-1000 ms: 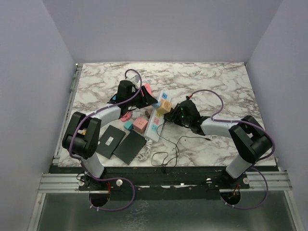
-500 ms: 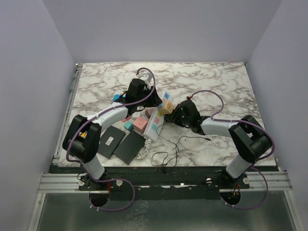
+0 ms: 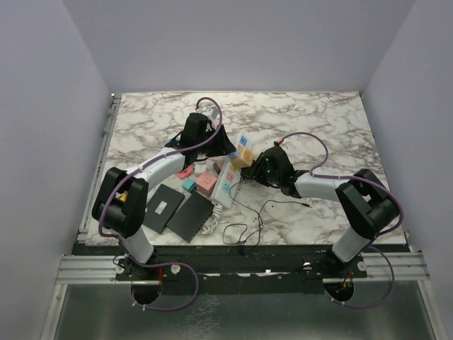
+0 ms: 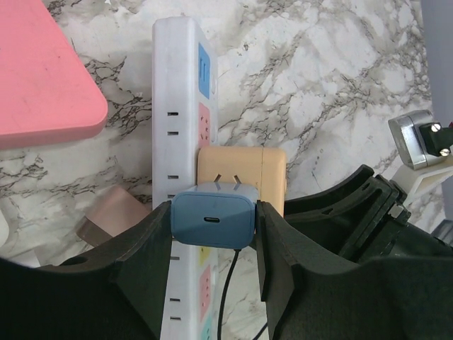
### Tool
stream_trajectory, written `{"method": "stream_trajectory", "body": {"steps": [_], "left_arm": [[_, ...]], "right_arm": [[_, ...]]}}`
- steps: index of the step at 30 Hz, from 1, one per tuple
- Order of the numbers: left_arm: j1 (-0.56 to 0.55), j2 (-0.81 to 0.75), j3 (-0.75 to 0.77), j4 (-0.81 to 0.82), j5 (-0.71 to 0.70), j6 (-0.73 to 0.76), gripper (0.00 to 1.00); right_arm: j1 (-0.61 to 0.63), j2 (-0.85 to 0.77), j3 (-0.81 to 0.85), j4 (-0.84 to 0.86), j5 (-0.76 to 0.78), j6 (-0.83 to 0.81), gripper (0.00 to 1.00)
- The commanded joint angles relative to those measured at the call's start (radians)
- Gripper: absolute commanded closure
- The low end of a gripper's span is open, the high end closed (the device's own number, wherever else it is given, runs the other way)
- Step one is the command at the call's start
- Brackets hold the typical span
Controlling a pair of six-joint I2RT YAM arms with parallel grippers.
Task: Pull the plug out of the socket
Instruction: Remove the plug from the socket.
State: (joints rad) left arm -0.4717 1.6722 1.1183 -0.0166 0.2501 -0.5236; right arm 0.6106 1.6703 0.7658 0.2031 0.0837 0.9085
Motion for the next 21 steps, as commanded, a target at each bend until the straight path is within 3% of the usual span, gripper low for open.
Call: {"method": "stream_trajectory", "body": {"steps": [1,9,21], "left_arm": [[0.095,0.016,-0.03,0.031,0.08,-0.047,1.0],[0.168,0.064,-0.096,0.164,0.241,-0.166,1.0],[0.188,0.05,-0.113,0.181,0.214,-0.151,1.0]], "right_arm": [[-0.017,0.044,-0.032,-0.17,0.08,-0.025,1.0],[-0.017,0.046,-0.032,-0.164,0.066,-0.023,1.0],[-0.018,0.05,-0.032,-0.166,0.073,-0.025,1.0]]}}
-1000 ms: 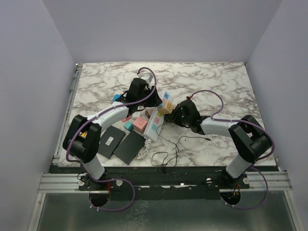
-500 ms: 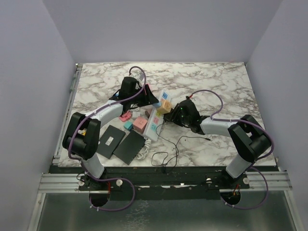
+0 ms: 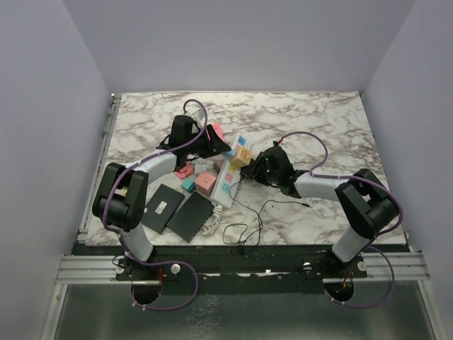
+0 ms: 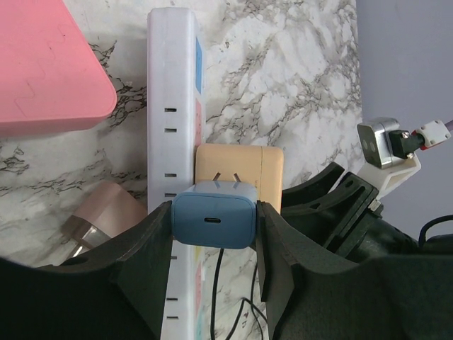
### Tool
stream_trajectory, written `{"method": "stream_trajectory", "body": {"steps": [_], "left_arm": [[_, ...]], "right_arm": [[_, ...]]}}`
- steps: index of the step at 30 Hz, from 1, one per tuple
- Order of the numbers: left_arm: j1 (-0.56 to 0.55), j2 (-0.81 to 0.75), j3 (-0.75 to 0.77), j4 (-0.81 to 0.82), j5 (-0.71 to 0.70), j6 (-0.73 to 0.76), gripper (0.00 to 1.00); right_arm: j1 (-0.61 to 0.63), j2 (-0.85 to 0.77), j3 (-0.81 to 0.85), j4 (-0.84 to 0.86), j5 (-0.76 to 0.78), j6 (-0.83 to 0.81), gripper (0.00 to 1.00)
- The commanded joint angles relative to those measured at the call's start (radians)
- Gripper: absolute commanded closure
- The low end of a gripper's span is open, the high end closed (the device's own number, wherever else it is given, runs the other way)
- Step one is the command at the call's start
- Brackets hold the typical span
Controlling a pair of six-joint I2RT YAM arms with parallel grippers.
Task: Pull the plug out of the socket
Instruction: Remove the plug from the socket.
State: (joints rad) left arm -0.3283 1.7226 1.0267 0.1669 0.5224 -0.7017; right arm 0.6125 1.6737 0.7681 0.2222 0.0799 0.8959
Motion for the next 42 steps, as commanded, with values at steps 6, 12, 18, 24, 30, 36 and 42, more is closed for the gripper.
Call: {"method": "stream_trajectory", "body": {"steps": [6,12,18,24,30,36,42], "left_arm": [[0.021,-0.059,-0.007,-0.056,-0.151,0.123,1.0],[-0.067,-0.082,0.066,-0.164,-0.286,0.244,1.0],[-0.131,-0.086,0.118,-0.243,-0.398,0.315,1.0],[-0.126,-0.067,0.128,-0.249,-0.366,0.282,1.0],[-0.074,-0.039,0.129,-0.248,-0.284,0.22,1.0],[-0.028,-0.017,0.116,-0.245,-0.233,0.195,1.0],[-0.002,0.001,0.092,-0.211,-0.192,0.159,1.0]], "right_arm": [[-0.019,0.046,-0.032,-0.199,0.098,-0.016,1.0],[-0.019,0.055,-0.026,-0.205,0.105,-0.019,1.0],[-0.02,0.055,-0.026,-0.21,0.114,-0.022,1.0],[-0.02,0.051,-0.029,-0.206,0.115,-0.022,1.0],[-0.02,0.051,-0.033,-0.201,0.111,-0.022,1.0],[-0.02,0.055,-0.035,-0.196,0.108,-0.017,1.0],[-0.021,0.029,-0.045,-0.201,0.123,-0.016,1.0]]}}
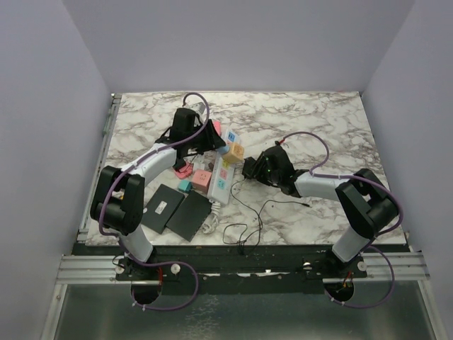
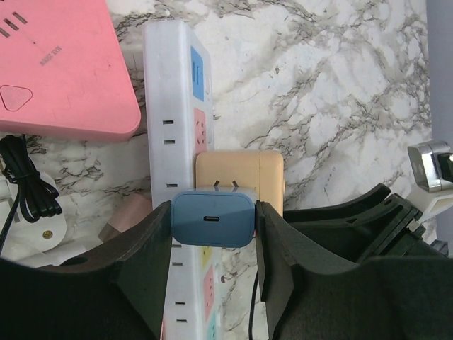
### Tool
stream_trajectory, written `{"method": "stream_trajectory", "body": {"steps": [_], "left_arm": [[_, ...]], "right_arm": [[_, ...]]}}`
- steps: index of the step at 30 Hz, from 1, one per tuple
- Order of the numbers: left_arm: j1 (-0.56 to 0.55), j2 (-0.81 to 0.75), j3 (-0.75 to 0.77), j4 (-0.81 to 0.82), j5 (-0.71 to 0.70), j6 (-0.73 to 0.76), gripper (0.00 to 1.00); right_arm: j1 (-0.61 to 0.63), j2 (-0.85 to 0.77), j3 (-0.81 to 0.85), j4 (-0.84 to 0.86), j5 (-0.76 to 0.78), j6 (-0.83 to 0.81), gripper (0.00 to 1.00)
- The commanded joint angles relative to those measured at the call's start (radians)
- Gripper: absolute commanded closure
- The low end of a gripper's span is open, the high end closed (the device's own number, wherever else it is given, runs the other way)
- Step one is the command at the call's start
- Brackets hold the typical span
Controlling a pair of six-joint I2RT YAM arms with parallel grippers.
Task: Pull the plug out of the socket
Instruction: Remove the plug from the socket, then place the plug at the center of the board.
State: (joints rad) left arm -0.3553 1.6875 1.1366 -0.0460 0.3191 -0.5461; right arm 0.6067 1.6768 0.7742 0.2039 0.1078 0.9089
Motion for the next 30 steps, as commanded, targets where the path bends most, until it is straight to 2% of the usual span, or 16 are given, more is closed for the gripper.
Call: {"method": "stream_trajectory", "body": {"steps": [1,7,14,19,24,30], "left_arm": [[0.03,0.037,-0.024,0.014,0.021,-0.007,1.0],[0.044,0.036,-0.054,0.072,0.055,-0.058,1.0],[0.045,0.023,-0.094,0.113,0.081,-0.118,1.0],[0.044,0.021,-0.11,0.136,0.124,-0.174,1.0],[0.045,0.021,-0.083,0.101,0.186,-0.139,1.0],[0.043,-0.019,-0.124,0.107,0.183,-0.122,1.0]], "right_arm": [[-0.015,0.015,-0.056,-0.179,0.098,-0.03,1.0],[-0.015,-0.081,-0.105,-0.136,0.113,-0.034,1.0],[-0.015,-0.206,-0.127,-0.175,0.171,-0.056,1.0],[-0.015,-0.306,-0.118,-0.266,0.231,-0.12,1.0],[-0.024,-0.426,-0.096,-0.366,0.327,-0.218,1.0],[-0.12,-0.483,0.004,-0.512,0.304,-0.312,1.0]]}}
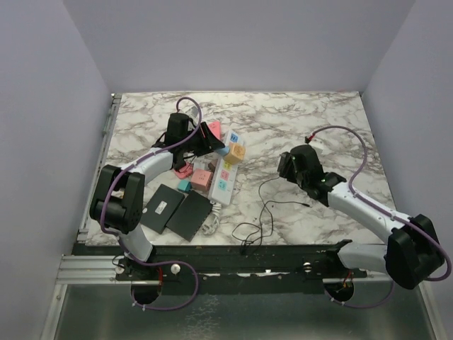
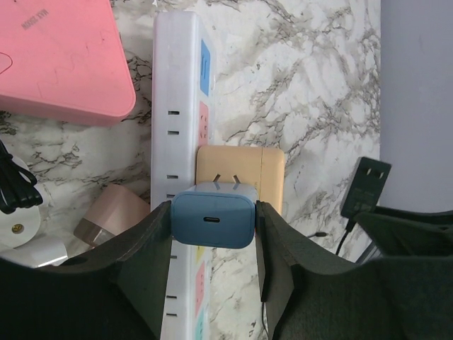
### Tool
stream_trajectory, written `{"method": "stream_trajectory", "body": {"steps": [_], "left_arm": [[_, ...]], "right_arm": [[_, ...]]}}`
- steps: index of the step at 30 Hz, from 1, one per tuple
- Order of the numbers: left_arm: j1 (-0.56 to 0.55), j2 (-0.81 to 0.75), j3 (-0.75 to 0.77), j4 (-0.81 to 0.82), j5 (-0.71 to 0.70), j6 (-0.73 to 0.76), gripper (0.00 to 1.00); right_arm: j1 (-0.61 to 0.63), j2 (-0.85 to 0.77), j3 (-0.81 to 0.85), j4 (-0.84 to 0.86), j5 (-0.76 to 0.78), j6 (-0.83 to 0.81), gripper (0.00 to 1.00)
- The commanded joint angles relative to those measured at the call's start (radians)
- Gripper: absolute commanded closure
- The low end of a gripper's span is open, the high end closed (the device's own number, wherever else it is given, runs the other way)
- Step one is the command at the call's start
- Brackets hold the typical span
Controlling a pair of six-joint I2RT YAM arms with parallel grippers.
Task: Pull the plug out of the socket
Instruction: Place the plug at the center of the board.
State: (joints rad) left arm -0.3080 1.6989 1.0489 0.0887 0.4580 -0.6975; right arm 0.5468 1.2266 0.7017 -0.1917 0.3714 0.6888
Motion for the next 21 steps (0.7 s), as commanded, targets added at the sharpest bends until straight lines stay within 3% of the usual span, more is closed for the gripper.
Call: {"method": "stream_trajectory", "body": {"steps": [1,8,21], "left_arm": [[-0.004,-0.038,-0.042,-0.028,0.046,0.034,1.0],[-0.003,-0.083,-0.053,-0.031,0.067,0.068,1.0],[-0.003,-0.113,-0.056,-0.056,0.066,0.097,1.0]], "right_arm": [[-0.082,-0.032,0.089,-0.129,0.029,-0.105,1.0],[-0.218,0.071,0.197,-0.184,-0.057,-0.183,1.0],[-0.235,0.364,0.352,-0.17,-0.129,-0.181,1.0]]}}
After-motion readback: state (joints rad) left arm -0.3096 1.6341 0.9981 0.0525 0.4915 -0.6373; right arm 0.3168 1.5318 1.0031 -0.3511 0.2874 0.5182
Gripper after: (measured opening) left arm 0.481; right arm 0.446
